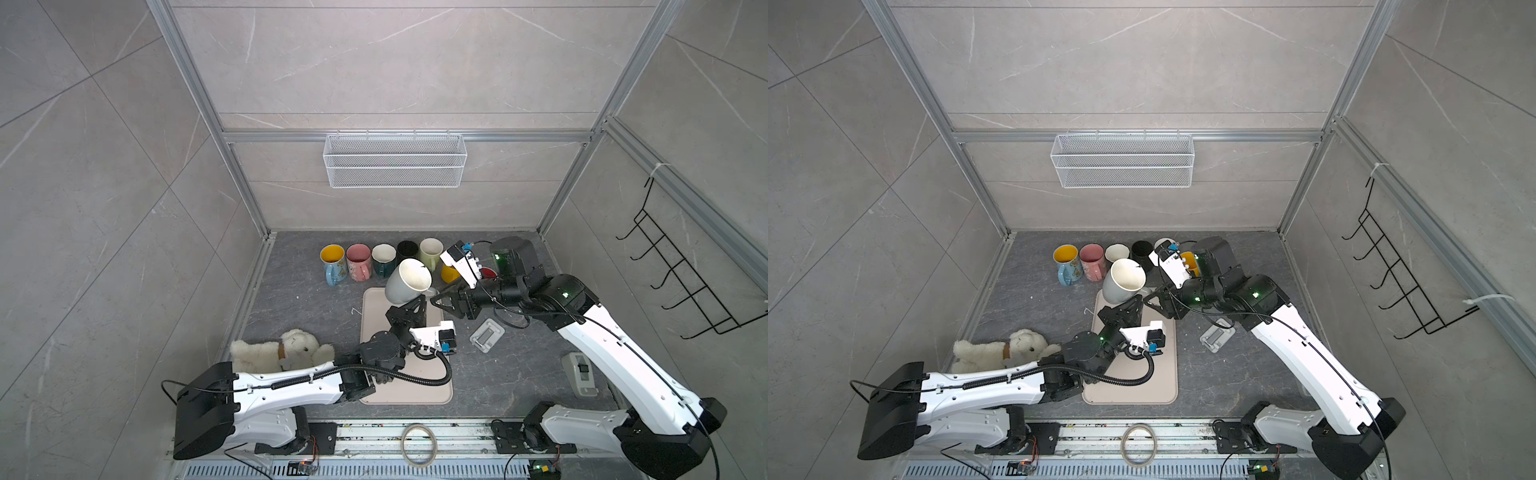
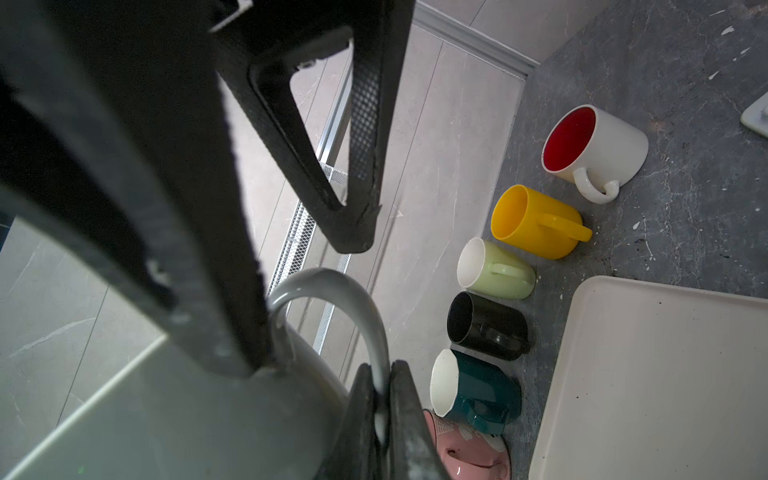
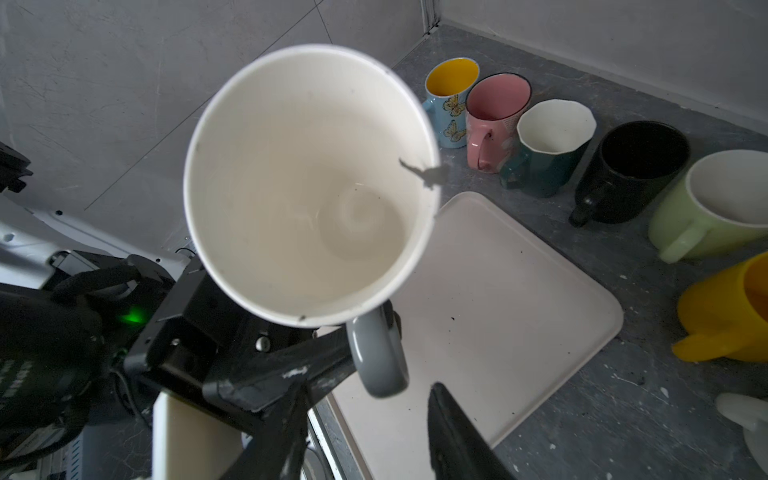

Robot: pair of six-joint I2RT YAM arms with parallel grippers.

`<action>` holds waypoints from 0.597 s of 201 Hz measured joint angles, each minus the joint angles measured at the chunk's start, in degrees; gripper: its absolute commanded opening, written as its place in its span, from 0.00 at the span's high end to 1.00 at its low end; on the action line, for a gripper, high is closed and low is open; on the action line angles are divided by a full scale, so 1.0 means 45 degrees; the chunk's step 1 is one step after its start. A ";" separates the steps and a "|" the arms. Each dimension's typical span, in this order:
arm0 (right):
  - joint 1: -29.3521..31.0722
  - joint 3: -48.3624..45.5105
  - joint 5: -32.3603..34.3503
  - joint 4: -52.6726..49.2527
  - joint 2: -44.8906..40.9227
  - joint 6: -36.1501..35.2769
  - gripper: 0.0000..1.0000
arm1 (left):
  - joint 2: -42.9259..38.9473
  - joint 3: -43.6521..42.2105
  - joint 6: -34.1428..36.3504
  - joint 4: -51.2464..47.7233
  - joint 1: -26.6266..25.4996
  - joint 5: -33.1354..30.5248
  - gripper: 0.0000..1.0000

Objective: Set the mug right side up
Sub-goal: 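Close the right gripper on the gray mug's handle while the left holds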

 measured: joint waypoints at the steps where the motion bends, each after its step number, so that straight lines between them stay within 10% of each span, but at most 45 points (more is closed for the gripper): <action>1: 0.0000 0.0000 0.0024 0.0000 0.0000 0.0000 0.50 | 0.0000 0.0000 0.0005 0.0005 0.0000 -0.0005 1.00; 120: 0.0000 -0.0005 -0.0423 0.0879 0.0622 0.0053 0.61 | -0.0228 0.0000 -0.0039 0.0175 -0.0019 0.0340 1.00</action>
